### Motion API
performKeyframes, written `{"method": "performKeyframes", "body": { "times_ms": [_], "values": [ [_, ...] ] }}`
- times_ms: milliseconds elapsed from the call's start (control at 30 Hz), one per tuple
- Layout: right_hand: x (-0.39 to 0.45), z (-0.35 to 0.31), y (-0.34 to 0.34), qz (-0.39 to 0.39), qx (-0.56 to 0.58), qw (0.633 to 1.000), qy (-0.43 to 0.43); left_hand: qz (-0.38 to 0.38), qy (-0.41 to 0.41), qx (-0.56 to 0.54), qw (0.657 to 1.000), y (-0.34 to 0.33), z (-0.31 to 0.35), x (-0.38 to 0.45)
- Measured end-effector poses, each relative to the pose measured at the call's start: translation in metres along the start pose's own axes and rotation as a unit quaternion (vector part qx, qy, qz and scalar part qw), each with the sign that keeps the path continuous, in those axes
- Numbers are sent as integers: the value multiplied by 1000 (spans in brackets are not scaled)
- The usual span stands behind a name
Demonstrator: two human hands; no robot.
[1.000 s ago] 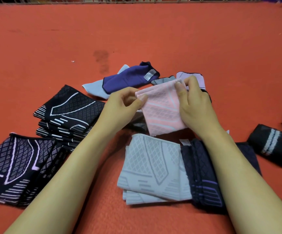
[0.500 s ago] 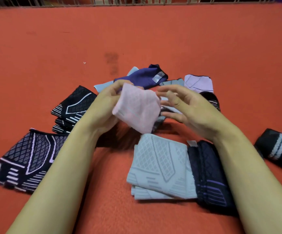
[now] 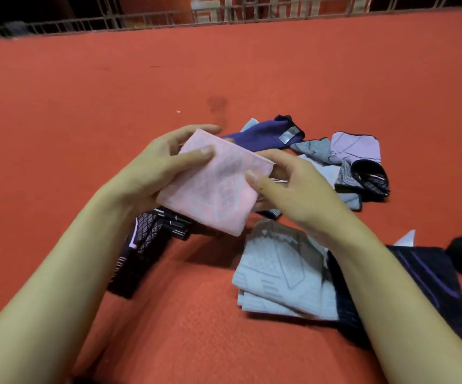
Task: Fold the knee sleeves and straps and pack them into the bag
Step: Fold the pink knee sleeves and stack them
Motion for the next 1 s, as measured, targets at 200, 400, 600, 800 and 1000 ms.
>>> {"method": "performKeyframes", "body": {
  "times_ms": [200,400,600,800,1000],
  "values": [
    [0,15,-22,-107,-152,980,-76,-23,50,165,985,12,-21,-38],
    [-6,19,-58,-212,38,970,-109,-50,79,262,961,13,-24,-54],
    [1,31,-50,-188,-348,914,-91,-97,138,442,881,15,-45,-50],
    [3,48,-46,-169,-423,883,-110,-63,48,559,825,6,-48,-46],
    [6,45,-41,-152,-431,885,-95,-46,-16,605,795,-9,-20,-26]
  ]
}}
Point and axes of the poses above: each hand's wrist, its own x-axis towards the middle knuckle, its own y-axis out of the back of the hand, z = x × y, the point moved 9 cm from there along x, towards the middle knuckle, and after that the axes turned 15 degrees about -z, right-handed, at the moved point
